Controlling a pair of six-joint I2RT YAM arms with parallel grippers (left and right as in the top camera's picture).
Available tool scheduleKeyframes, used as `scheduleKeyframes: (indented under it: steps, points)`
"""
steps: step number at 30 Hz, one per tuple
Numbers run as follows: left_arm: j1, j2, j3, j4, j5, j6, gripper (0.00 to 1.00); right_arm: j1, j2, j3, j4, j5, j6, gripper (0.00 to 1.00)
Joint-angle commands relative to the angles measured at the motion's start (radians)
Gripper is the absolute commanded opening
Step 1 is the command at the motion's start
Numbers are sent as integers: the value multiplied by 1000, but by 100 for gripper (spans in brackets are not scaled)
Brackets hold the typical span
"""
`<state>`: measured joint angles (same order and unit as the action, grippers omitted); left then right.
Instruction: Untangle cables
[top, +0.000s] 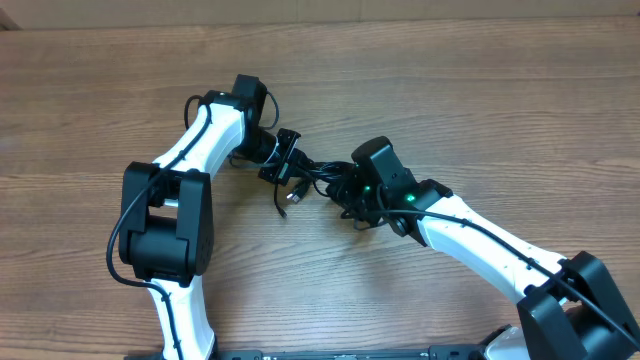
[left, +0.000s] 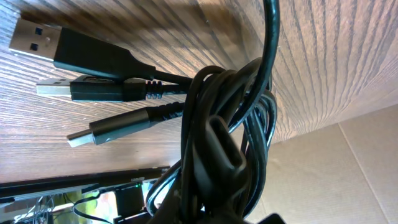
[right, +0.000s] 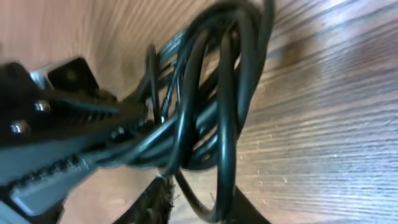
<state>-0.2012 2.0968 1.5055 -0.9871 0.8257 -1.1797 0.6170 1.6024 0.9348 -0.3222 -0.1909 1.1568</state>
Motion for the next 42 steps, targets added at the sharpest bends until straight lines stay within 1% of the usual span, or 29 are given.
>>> scheduleKeyframes:
  steps: [1,5,6,10,13,15,17,20,23,27,28,29,32,34,37,40,42]
  points:
    - [-4,9,22,-1,46,16,4,3,12,-5,6,98,35,23]
    - [-4,9,22,-3,89,35,4,6,24,-5,7,134,51,22]
    - [-4,9,22,-8,97,40,4,8,35,-5,7,148,52,19]
    - [-4,9,22,-11,193,107,4,8,47,-5,24,259,51,19]
    - [-6,9,22,-24,196,110,4,7,47,-5,50,288,51,18]
    - [-7,9,22,-25,195,111,4,6,47,-5,51,288,50,4]
    - [-6,9,22,-26,195,111,4,3,47,-5,3,305,44,4]
    - [-6,9,22,-27,192,111,4,3,47,-5,-86,397,44,4]
    - [-6,9,22,-26,180,111,4,3,47,-5,-154,444,40,4]
    - [-3,9,22,-8,91,102,4,-16,47,-4,-220,461,-116,4]
    - [-2,9,22,-6,79,102,4,-22,47,-4,-227,451,-129,4]
    - [1,9,22,-3,61,102,4,-30,47,-4,-227,432,-149,4]
    - [10,9,22,0,-32,102,4,-74,45,6,-241,320,-270,4]
    - [15,9,22,3,-51,101,4,-103,45,17,-277,287,-319,4]
    - [31,9,22,10,-50,102,4,-201,45,30,-419,286,-430,4]
    - [38,9,22,9,-51,102,4,-269,45,30,-496,327,-459,4]
    - [40,9,22,9,-51,102,4,-314,45,30,-536,364,-460,6]
